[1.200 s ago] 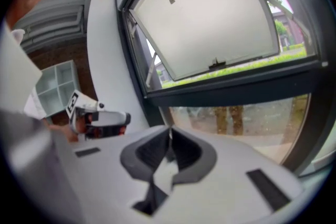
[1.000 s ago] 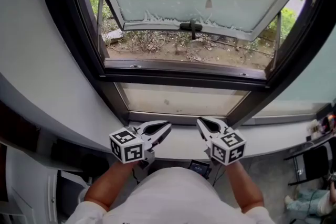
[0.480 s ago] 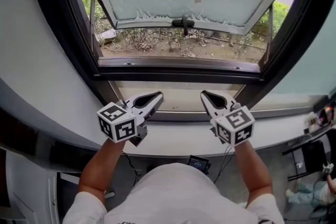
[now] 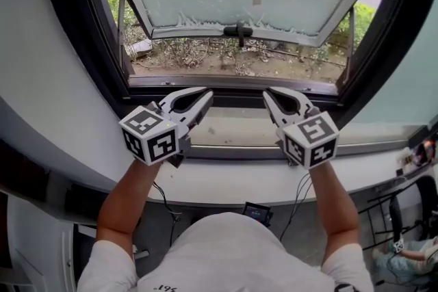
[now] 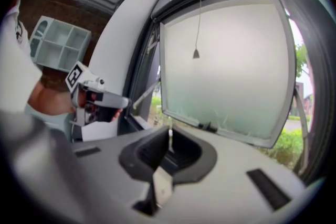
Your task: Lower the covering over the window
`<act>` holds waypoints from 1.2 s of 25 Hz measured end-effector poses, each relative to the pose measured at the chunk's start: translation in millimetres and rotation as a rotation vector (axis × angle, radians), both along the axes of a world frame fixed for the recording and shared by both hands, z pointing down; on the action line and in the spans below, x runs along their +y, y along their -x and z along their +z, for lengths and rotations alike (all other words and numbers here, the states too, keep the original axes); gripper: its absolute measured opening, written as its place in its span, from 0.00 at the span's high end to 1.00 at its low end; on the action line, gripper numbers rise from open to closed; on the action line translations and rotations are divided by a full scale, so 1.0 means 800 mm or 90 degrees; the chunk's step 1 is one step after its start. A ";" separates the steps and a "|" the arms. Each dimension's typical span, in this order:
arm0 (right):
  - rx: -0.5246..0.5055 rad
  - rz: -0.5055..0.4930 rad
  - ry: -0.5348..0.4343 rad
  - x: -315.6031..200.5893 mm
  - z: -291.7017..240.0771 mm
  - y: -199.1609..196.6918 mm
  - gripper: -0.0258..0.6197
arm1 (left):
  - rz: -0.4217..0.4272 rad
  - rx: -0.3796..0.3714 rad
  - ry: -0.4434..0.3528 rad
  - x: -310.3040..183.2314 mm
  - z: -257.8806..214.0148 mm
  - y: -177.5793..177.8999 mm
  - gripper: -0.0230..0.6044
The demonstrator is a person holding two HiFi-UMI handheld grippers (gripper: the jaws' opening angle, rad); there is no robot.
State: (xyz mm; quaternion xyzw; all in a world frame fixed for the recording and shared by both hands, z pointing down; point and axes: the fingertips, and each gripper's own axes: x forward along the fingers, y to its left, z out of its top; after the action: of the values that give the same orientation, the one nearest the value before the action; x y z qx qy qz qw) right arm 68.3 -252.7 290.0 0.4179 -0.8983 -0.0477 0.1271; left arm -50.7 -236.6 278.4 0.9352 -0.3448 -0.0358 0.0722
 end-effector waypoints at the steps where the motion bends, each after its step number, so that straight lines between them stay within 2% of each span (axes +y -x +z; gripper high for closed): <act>1: 0.002 -0.001 -0.008 -0.003 -0.007 0.002 0.92 | 0.000 -0.009 -0.006 -0.002 -0.003 -0.003 0.93; 5: 0.019 -0.005 -0.038 -0.016 -0.034 0.008 0.92 | -0.019 -0.030 -0.032 -0.013 -0.020 -0.006 0.93; 11: 0.043 0.001 -0.068 -0.037 -0.067 0.011 0.92 | -0.059 -0.032 -0.053 -0.033 -0.046 0.011 0.92; 14: 0.051 0.012 -0.090 -0.048 -0.089 0.011 0.92 | -0.063 -0.031 -0.068 -0.040 -0.062 0.016 0.83; 18: 0.046 0.029 -0.114 -0.065 -0.123 0.014 0.92 | -0.069 -0.059 -0.091 -0.051 -0.080 0.022 0.78; 21: 0.037 0.041 -0.126 -0.077 -0.145 0.016 0.90 | -0.067 -0.081 -0.106 -0.057 -0.090 0.020 0.77; 24: 0.037 0.044 -0.145 -0.085 -0.170 0.023 0.82 | -0.065 -0.103 -0.119 -0.062 -0.099 0.016 0.77; 30: 0.059 0.061 -0.180 -0.106 -0.213 0.040 0.81 | -0.078 -0.152 -0.146 -0.075 -0.118 0.015 0.77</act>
State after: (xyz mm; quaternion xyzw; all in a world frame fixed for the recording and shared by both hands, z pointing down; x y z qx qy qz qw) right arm 36.5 -337.5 119.6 0.4714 -0.8548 -0.1869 0.1104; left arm -62.7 -296.9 184.0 0.9121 -0.4010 0.0321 -0.0786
